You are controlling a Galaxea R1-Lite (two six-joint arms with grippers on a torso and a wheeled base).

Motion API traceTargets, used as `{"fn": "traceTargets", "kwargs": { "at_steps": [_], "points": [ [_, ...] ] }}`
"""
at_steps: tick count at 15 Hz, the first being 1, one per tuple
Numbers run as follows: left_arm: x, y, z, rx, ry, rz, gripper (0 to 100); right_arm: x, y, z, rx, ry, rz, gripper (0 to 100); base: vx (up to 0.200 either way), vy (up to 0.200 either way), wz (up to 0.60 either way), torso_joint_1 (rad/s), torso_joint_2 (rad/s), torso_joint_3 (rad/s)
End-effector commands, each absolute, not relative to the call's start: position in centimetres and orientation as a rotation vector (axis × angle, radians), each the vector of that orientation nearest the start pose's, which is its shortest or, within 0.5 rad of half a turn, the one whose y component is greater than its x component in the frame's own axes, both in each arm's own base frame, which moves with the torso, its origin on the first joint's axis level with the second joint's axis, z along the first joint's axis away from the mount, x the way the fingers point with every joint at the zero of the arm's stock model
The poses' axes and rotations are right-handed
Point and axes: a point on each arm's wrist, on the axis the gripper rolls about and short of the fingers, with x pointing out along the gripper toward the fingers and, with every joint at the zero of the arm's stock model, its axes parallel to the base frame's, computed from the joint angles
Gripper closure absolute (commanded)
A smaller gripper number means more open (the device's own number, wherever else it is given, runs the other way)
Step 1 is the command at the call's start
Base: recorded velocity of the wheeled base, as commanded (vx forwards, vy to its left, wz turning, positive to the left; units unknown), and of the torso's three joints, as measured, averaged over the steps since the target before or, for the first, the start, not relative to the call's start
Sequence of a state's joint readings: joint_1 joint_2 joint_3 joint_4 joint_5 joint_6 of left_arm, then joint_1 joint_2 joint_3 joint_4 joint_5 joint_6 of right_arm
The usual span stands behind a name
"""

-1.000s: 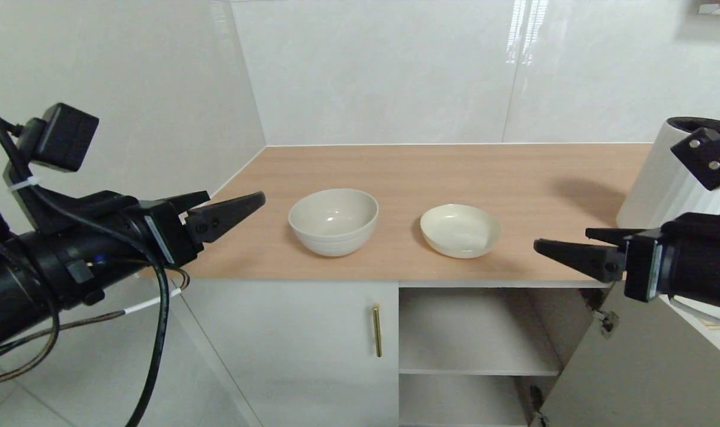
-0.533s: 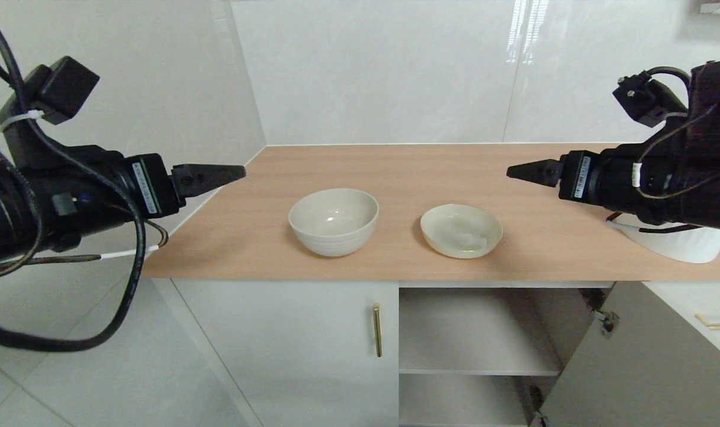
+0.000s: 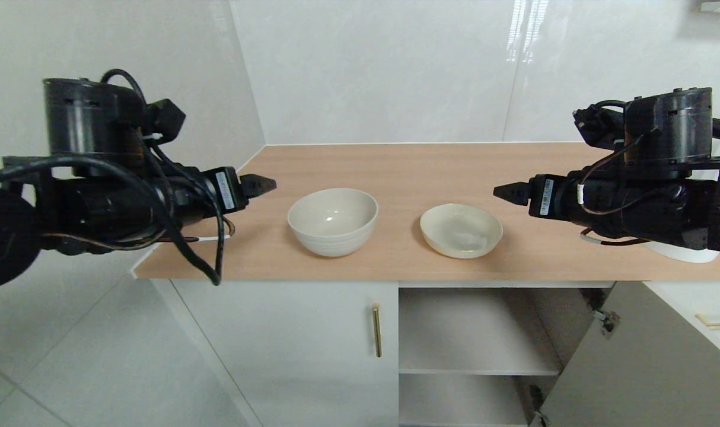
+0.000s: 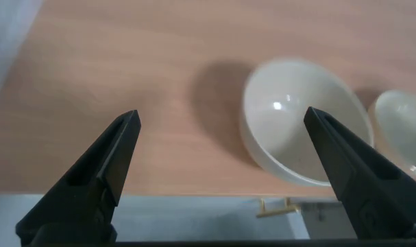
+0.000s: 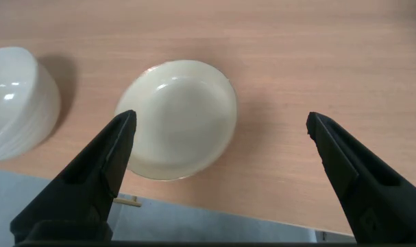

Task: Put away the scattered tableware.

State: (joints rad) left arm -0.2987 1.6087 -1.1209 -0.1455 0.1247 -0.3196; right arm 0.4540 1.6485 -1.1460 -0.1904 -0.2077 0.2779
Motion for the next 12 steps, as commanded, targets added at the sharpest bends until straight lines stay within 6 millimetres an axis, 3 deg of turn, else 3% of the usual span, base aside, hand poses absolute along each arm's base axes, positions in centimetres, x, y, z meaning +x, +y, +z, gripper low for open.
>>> {"fn": "traceTargets", "kwargs": {
  "at_steps": [1,4,12],
  "points": [
    [29.8,-9.9,23.2,-0.244,0.427,-0.129,0,28.1,13.3,24.8,0.171,0.332,0.203,0,0.000,0.000,0.00,0.000,0.00,0.000],
    [30.1,-10.2,22.9,-0.270,0.539,-0.106,0,28.2,13.3,24.7,0.170,0.334,0.201,0,0.000,0.000,0.00,0.000,0.00,0.000],
    [32.1,-11.9,21.7,-0.284,0.570,-0.119,0,28.2,13.3,24.5,0.168,0.339,0.200,0,0.000,0.000,0.00,0.000,0.00,0.000]
  ]
}}
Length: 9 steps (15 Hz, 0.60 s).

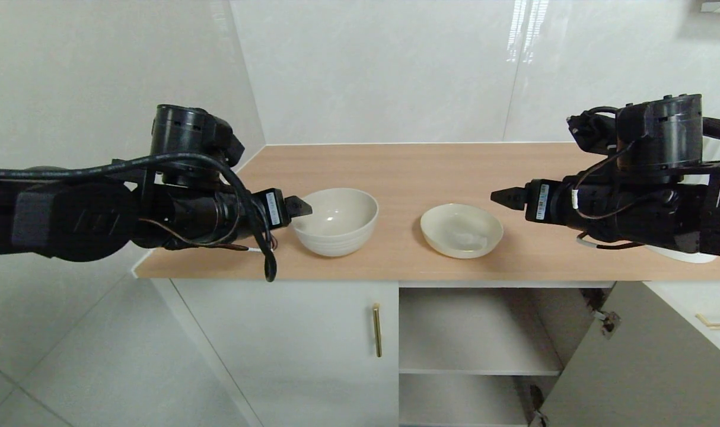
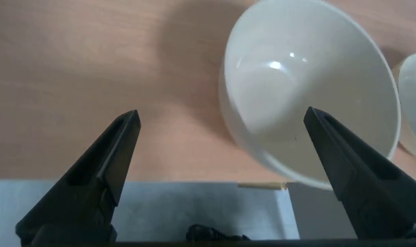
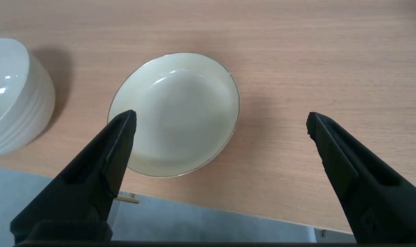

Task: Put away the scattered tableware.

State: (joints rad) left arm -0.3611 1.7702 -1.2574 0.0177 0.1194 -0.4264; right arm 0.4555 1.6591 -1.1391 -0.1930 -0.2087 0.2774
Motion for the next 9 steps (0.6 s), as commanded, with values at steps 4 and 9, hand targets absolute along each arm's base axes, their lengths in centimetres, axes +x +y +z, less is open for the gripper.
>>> {"fn": "traceTargets", "kwargs": {
  "at_steps": [4,9],
  "points": [
    [32.43,-12.22,21.22,-0.279,0.584,-0.122,0,28.26,13.33,24.48,0.167,0.341,0.200,0,0.000,0.000,0.00,0.000,0.00,0.000],
    [32.53,-12.66,20.85,-0.272,0.591,-0.131,100,28.32,13.36,24.38,0.166,0.344,0.199,0,0.000,0.000,0.00,0.000,0.00,0.000]
  ]
}}
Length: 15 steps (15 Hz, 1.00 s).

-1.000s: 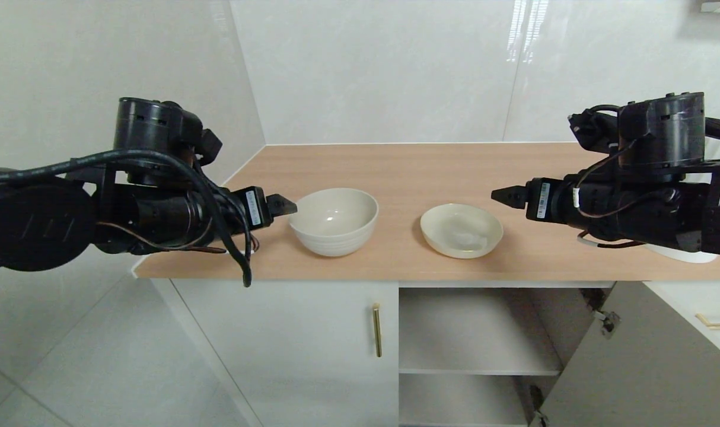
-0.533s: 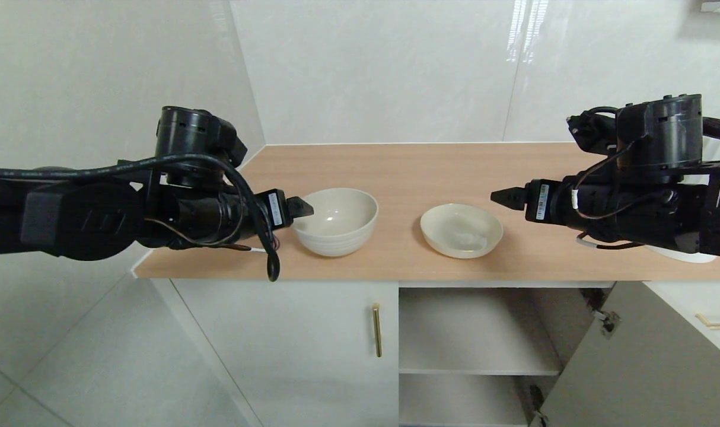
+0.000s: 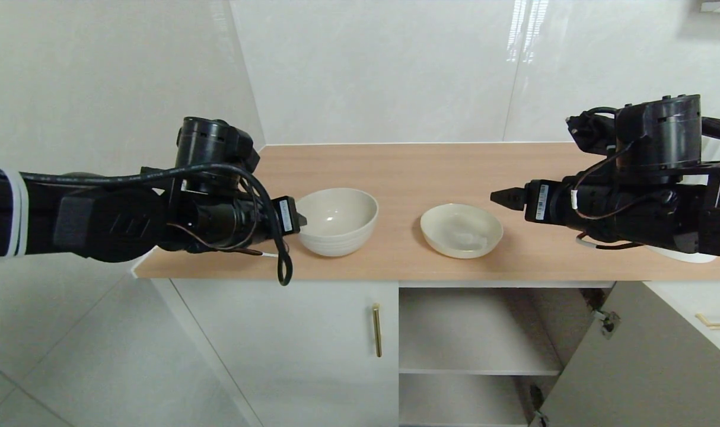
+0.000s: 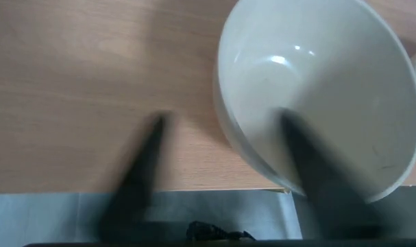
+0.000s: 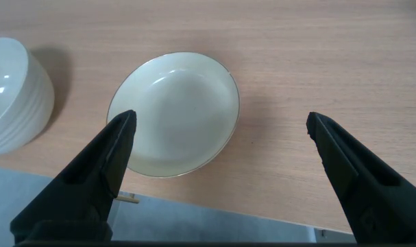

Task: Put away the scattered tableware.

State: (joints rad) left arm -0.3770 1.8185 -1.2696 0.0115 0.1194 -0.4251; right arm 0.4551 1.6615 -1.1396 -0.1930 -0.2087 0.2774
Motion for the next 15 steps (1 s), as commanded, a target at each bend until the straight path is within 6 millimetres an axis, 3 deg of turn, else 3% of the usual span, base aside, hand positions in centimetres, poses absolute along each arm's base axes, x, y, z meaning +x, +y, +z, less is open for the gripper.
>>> {"fn": "traceTargets", "kwargs": {
  "at_steps": [1,4,7,10,15],
  "points": [
    [32.6,-12.8,20.8,-0.271,0.593,-0.134,100,28.3,13.4,24.4,0.165,0.344,0.200,0,0.000,0.000,0.00,0.000,0.00,0.000],
    [32.3,-12.8,21.0,-0.273,0.586,-0.135,100,28.4,13.4,24.4,0.164,0.344,0.196,0,0.000,0.000,0.00,0.000,0.00,0.000],
    [29.9,-12.8,23.4,-0.299,0.530,-0.171,100,28.6,13.5,24.0,0.159,0.357,0.194,0,0.000,0.000,0.00,0.000,0.00,0.000],
    [28.6,-12.2,24.5,-0.309,0.500,-0.181,100,28.8,13.6,23.8,0.156,0.366,0.193,0,0.000,0.000,0.00,0.000,0.00,0.000],
    [27.5,-12.3,25.0,-0.308,0.488,-0.198,100,31.2,14.6,20.9,0.118,0.433,0.141,0,0.000,0.000,0.00,0.000,0.00,0.000]
  ]
}}
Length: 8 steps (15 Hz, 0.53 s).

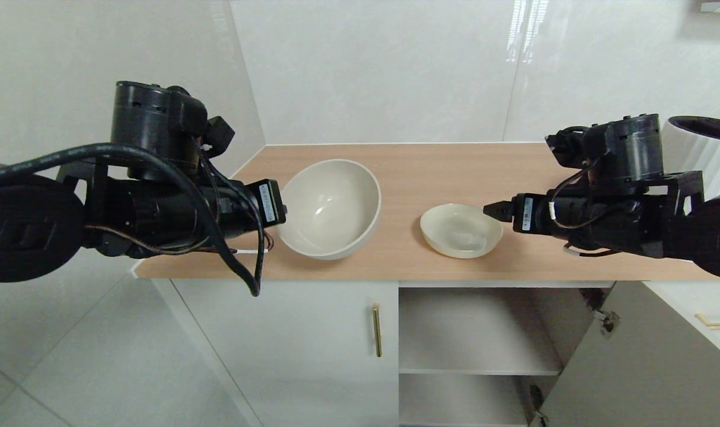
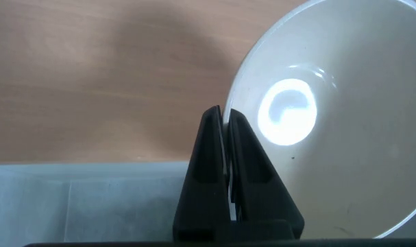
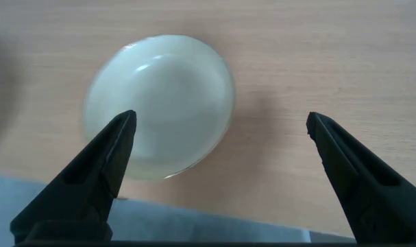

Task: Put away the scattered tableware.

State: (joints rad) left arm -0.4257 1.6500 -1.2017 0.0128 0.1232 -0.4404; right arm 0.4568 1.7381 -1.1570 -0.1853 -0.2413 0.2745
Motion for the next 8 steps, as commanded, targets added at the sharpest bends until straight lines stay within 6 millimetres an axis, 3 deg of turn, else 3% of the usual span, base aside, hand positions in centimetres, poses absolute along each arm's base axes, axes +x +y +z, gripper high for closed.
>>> {"fn": "traceTargets", "kwargs": {
  "at_steps": [1,8],
  "points": [
    [27.5,-12.2,25.1,-0.308,0.486,-0.198,100,31.8,14.9,20.4,0.109,0.441,0.120,0,0.000,0.000,0.00,0.000,0.00,0.000],
    [27.2,-12.7,24.9,-0.302,0.494,-0.212,100,33.5,15.5,18.2,0.087,0.477,0.074,0,0.000,0.000,0.00,0.000,0.00,0.000]
  ]
}}
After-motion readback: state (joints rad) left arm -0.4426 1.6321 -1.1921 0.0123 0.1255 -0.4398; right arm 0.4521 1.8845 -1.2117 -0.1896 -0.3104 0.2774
